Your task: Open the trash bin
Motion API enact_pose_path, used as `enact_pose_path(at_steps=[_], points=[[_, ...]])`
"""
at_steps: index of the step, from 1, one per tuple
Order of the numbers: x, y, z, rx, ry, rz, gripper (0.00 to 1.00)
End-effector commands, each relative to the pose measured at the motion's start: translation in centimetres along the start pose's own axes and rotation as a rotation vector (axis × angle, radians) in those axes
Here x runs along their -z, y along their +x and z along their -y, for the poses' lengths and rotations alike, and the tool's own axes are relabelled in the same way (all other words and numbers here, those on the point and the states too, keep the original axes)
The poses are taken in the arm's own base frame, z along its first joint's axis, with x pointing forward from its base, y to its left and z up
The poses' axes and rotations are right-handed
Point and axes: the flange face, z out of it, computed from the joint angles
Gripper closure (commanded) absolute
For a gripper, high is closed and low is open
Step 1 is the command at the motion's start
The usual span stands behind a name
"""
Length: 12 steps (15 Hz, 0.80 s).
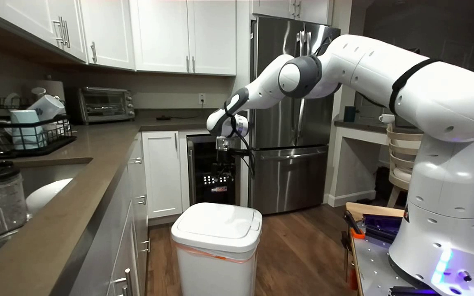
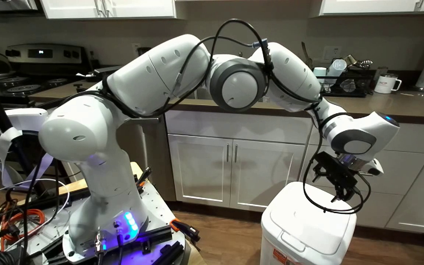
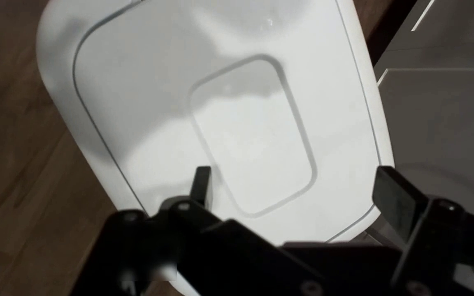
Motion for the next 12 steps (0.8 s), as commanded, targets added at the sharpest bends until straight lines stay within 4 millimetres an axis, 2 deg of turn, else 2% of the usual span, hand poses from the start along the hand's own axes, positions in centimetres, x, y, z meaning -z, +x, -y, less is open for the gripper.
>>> enact_pose_path(at_steps=[1,5,6,12], points=[[0.0,0.7,-1.3,-0.031,0.026,0.027,0.0],[0.1,0.1,-2.5,-0.033,0.071,0.106,0.0],[-0.2,-0.1,-1.7,-0.018,0.045,0.083,0.0],[-0.3,0.0,-1.5,-0.015,0.046,0.089,0.0]])
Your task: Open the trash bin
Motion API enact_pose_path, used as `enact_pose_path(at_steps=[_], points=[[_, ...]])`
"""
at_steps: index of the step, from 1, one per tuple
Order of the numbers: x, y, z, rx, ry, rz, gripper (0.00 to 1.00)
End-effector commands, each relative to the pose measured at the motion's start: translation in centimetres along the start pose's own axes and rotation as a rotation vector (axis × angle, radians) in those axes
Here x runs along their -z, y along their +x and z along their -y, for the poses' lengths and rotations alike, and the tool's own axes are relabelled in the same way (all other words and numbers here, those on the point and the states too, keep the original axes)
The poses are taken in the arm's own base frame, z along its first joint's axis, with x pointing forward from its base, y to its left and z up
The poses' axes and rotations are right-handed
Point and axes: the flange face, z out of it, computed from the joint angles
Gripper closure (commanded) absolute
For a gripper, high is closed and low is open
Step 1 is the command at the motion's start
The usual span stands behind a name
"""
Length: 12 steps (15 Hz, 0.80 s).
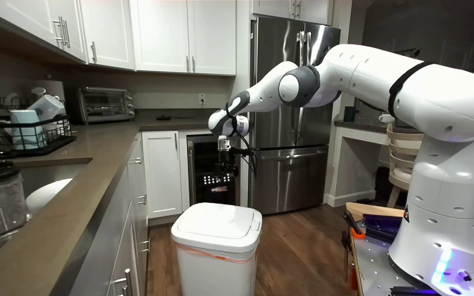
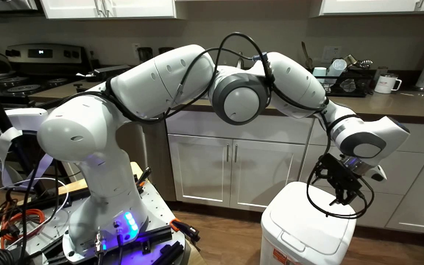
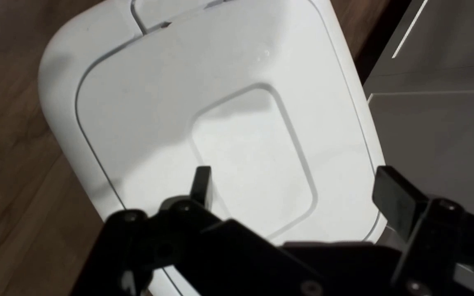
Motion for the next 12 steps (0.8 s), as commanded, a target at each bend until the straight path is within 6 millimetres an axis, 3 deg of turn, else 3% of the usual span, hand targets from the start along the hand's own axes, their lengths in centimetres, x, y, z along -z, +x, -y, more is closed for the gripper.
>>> enact_pose_path(at_steps=[1,3,7,10,12], points=[[0.0,0.0,0.0,0.0,0.0,0.0,0.0],[-1.5,-0.1,-0.2,0.001,-0.048,-0.023,0.0],[-5.6,-1.7,-2.9,-0.041,-0.175,-0.146,0.0],[-9.6,-5.1,-4.9,-0.077,-0.25,-0.193,0.0],[-10.9,-7.9,-6.3,-0.115,-0.277,-0.173,0.0]])
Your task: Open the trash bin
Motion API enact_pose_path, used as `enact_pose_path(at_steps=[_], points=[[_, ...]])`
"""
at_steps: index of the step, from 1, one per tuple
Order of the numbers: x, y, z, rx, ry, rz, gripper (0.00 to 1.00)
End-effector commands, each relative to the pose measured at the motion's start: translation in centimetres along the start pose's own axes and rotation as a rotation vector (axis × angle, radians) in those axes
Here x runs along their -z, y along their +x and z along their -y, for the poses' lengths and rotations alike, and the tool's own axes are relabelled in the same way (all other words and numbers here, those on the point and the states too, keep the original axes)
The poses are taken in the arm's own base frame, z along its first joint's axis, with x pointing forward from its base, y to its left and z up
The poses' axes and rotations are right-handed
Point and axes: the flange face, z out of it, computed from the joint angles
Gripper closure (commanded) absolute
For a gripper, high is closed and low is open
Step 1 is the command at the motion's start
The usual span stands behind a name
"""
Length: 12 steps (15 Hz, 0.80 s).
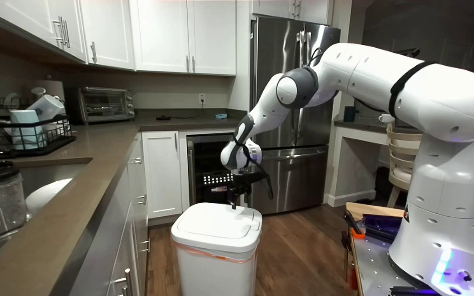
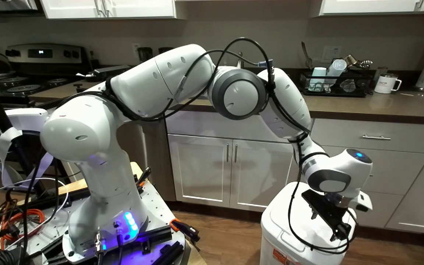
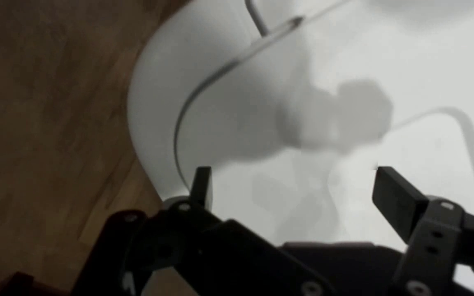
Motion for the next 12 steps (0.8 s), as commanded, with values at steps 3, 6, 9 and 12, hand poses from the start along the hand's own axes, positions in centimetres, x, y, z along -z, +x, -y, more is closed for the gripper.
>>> enact_pose_path(at_steps=[3,6,9,12], points=[[-0.4,-7.8,-2.5,-0.074,-0.076,0.026,0.0],[0.3,-10.5,-2.9,-0.097,-0.105,0.022,0.0],[0.6,-11.5,-2.6,-0.103,-0.125,-0.036,0.0],[-0.1,-11.6,-2.0,-0.11,-0.138,-0.079,0.0]])
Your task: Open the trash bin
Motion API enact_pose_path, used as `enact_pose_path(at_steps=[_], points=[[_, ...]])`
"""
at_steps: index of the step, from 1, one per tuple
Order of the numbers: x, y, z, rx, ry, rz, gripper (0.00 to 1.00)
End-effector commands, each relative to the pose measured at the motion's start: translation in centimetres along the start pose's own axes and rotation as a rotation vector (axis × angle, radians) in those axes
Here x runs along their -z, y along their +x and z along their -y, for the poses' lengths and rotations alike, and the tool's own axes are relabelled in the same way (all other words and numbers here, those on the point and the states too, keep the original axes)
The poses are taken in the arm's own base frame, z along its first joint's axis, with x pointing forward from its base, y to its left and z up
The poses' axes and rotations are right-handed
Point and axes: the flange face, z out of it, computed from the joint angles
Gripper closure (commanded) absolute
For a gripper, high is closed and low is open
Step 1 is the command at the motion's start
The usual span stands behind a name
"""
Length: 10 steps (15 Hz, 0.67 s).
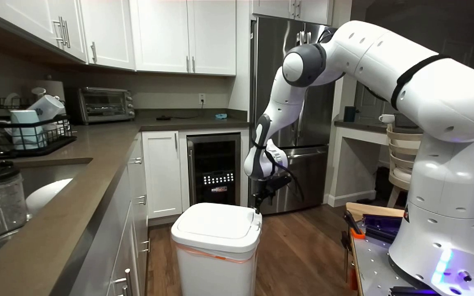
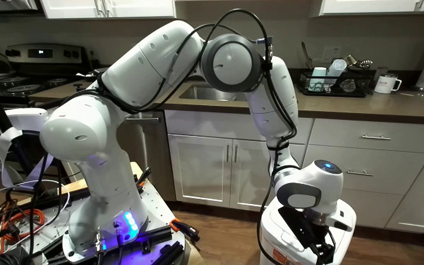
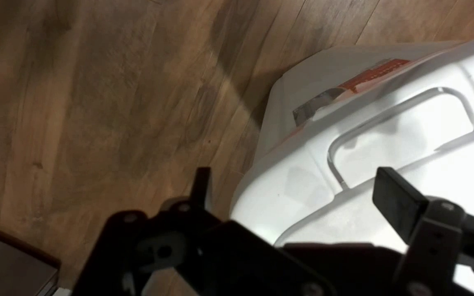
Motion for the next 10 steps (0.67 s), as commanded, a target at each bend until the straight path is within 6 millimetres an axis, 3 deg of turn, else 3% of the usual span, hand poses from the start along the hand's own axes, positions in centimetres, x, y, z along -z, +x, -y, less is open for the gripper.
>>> enact_pose_path(at_steps=[1,7,10], points=[[0.0,-0.9,0.9,-0.013,-0.005,-0.03,0.0],[-1.8,-0.5,2.4,-0.015,0.015,-0.01,0.0],[-2.2,-0.6,2.1,-0.026,0.004,0.035,0.0]])
